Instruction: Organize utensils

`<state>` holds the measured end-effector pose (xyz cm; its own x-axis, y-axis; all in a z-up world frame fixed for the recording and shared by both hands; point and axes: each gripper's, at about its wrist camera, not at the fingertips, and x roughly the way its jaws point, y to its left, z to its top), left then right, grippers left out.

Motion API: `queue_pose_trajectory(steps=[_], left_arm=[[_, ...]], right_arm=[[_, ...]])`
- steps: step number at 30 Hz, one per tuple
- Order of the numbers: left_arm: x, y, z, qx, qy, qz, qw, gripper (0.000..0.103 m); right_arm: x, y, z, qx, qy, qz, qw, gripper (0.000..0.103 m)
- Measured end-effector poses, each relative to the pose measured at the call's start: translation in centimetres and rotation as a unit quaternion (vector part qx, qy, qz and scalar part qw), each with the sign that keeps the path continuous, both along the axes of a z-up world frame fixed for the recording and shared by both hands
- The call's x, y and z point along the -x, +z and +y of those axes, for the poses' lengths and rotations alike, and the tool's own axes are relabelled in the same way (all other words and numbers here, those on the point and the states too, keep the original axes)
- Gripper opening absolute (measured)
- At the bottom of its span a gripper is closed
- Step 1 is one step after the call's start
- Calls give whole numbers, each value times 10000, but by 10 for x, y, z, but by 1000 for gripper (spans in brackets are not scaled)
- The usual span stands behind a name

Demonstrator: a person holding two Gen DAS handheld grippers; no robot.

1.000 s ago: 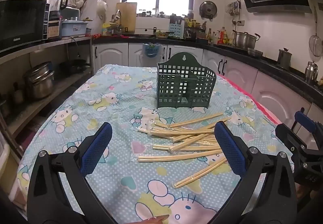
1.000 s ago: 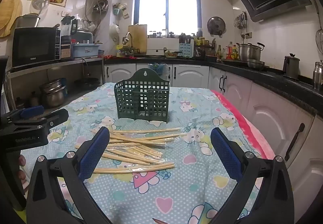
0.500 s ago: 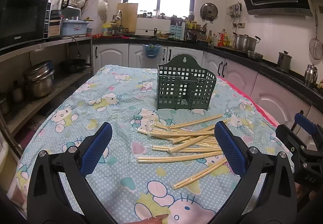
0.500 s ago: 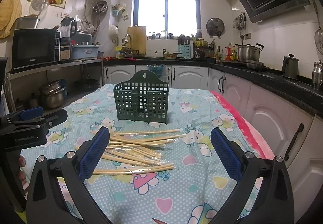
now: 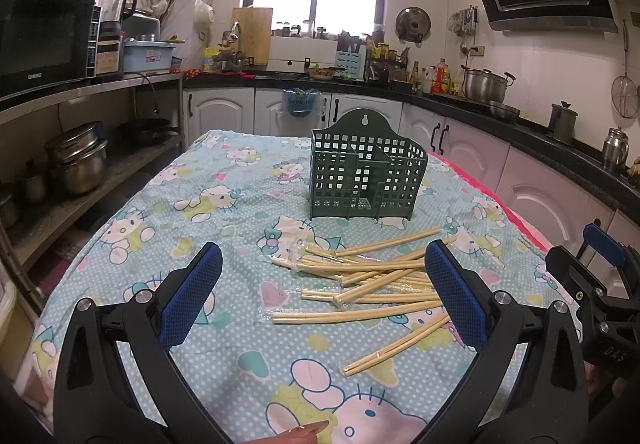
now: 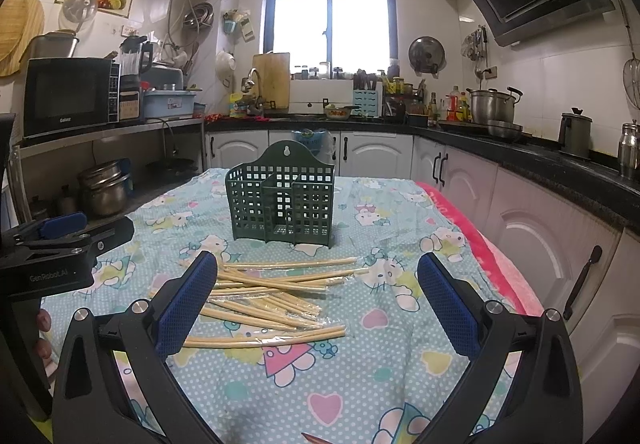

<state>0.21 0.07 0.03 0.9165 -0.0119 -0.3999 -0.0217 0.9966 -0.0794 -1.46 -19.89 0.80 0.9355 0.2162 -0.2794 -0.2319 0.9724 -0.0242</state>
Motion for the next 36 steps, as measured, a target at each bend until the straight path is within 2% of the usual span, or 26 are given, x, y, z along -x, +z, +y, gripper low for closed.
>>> queue_pose_trajectory(steps=[14,20,36], left_arm=[[-1,3,3,19,8,-1,10000,94],[-2,3,5,145,13,51,9999,94],[-17,-11,42,575,-26,416,9975,94]], right_arm=[[-1,-1,5,52,46,20,10000,97],[-5,-3,10,147,181,8,9997,97],[-28,-15,30,415,719,516,9952,97]])
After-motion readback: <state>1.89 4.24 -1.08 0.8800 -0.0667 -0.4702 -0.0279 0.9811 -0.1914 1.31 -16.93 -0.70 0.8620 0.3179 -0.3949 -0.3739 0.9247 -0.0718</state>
